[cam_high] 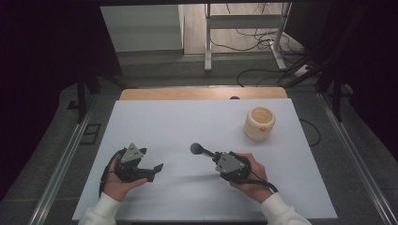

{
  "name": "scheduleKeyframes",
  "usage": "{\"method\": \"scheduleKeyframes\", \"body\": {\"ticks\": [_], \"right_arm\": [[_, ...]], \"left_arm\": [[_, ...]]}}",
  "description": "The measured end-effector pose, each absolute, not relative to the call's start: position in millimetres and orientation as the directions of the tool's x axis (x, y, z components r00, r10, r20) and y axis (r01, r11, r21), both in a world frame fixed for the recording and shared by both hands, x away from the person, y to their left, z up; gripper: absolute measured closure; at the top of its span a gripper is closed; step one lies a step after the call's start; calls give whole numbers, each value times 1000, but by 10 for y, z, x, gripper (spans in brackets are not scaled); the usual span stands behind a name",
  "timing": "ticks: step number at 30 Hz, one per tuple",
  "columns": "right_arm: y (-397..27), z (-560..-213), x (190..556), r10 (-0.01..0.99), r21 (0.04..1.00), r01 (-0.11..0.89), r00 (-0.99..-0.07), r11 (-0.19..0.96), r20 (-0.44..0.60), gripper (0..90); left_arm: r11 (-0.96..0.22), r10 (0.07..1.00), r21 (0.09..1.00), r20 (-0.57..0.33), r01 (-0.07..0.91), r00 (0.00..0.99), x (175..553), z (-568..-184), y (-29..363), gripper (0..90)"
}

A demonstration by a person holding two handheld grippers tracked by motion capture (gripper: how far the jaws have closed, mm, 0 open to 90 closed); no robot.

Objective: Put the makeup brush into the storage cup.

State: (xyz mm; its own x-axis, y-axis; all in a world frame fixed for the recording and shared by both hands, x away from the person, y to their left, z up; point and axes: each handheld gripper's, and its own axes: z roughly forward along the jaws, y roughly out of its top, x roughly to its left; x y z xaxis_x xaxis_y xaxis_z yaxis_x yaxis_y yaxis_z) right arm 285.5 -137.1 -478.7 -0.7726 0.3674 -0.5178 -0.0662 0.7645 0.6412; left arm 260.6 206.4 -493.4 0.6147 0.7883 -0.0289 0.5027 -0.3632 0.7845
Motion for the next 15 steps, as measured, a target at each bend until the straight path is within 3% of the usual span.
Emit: {"method": "scheduleKeyframes", "body": {"ticks": [15], "right_arm": [[-1462, -4734, 2923, 452, 719, -6, -774, 695, -443, 738]], "left_arm": [[-350, 811, 765, -43, 541, 584, 2569, -5044, 2135, 137]]}}
